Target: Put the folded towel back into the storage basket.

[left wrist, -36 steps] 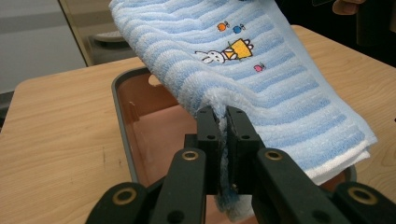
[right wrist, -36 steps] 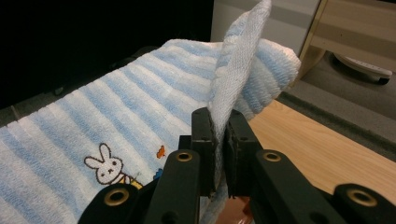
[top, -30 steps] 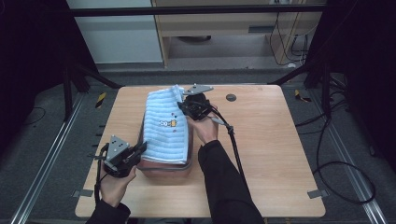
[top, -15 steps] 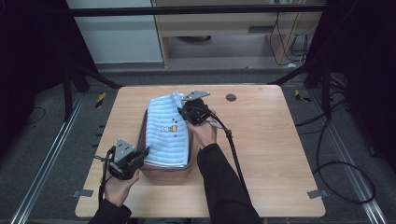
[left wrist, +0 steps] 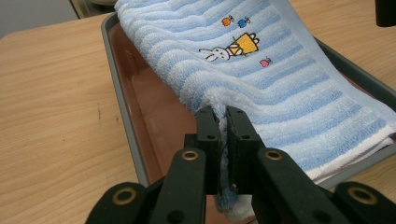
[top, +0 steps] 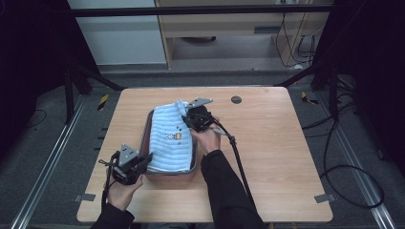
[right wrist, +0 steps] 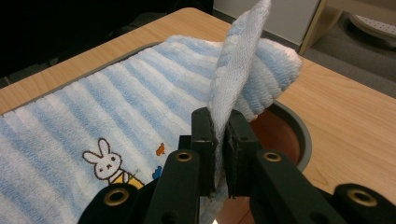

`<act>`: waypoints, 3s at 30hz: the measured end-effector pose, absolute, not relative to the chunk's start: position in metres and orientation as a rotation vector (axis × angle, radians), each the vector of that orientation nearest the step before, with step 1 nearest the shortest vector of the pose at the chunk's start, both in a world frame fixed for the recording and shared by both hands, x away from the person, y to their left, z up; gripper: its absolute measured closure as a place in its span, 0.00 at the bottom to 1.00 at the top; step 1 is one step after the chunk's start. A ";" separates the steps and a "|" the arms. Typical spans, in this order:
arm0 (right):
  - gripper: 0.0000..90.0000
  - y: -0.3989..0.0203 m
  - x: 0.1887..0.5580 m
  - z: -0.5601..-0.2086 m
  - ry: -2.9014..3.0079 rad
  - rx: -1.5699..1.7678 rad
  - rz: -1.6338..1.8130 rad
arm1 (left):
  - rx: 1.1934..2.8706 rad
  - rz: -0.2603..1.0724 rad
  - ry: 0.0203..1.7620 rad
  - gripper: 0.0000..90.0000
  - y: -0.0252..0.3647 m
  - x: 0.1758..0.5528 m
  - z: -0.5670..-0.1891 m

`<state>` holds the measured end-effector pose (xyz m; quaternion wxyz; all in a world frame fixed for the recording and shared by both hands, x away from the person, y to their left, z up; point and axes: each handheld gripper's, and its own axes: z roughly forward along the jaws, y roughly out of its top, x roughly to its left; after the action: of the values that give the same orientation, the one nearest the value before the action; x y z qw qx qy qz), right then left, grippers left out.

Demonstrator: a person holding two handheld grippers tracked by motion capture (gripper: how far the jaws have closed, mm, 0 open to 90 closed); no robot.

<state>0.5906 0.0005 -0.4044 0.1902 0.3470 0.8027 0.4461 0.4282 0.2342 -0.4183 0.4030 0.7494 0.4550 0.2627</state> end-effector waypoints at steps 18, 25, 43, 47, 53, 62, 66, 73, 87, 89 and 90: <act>0.93 0.000 0.592 -0.421 2.290 0.999 1.212 | 1.940 0.645 1.176 0.94 0.231 0.432 -0.430; 0.91 0.002 0.594 -0.432 2.336 1.014 1.174 | 1.959 0.640 1.192 0.93 0.230 0.432 -0.432; 0.57 -0.020 0.578 -0.405 2.189 0.959 1.268 | 1.847 0.672 1.175 0.72 0.243 0.431 -0.420; 0.51 -0.029 0.573 -0.399 2.146 0.971 1.296 | 1.830 0.671 1.173 0.71 0.246 0.431 -0.416; 0.38 -0.054 0.561 -0.392 2.081 0.993 1.327 | 1.797 0.666 1.170 0.65 0.255 0.432 -0.412; 0.27 -0.111 0.540 -0.390 1.996 1.071 1.340 | 1.783 0.674 1.132 0.46 0.267 0.435 -0.410; 0.25 -0.132 0.530 -0.393 1.970 1.087 1.327 | 1.785 0.670 1.127 0.43 0.270 0.436 -0.411; 0.22 -0.166 0.514 -0.399 1.937 1.129 1.314 | 1.776 0.684 1.130 0.38 0.278 0.437 -0.411; 0.19 -0.220 0.486 -0.420 1.884 1.217 1.280 | 1.754 0.700 1.162 0.34 0.295 0.439 -0.416; 0.19 -0.228 0.483 -0.426 1.879 1.232 1.273 | 1.759 0.708 1.166 0.34 0.298 0.439 -0.418; 0.19 -0.235 0.479 -0.432 1.876 1.252 1.265 | 1.771 0.714 1.174 0.33 0.301 0.439 -0.420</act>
<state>0.4794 -0.2352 -0.4321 0.2743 0.4654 0.6977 0.4705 0.4388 0.3012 -0.4198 0.4350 0.7113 0.4718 0.2869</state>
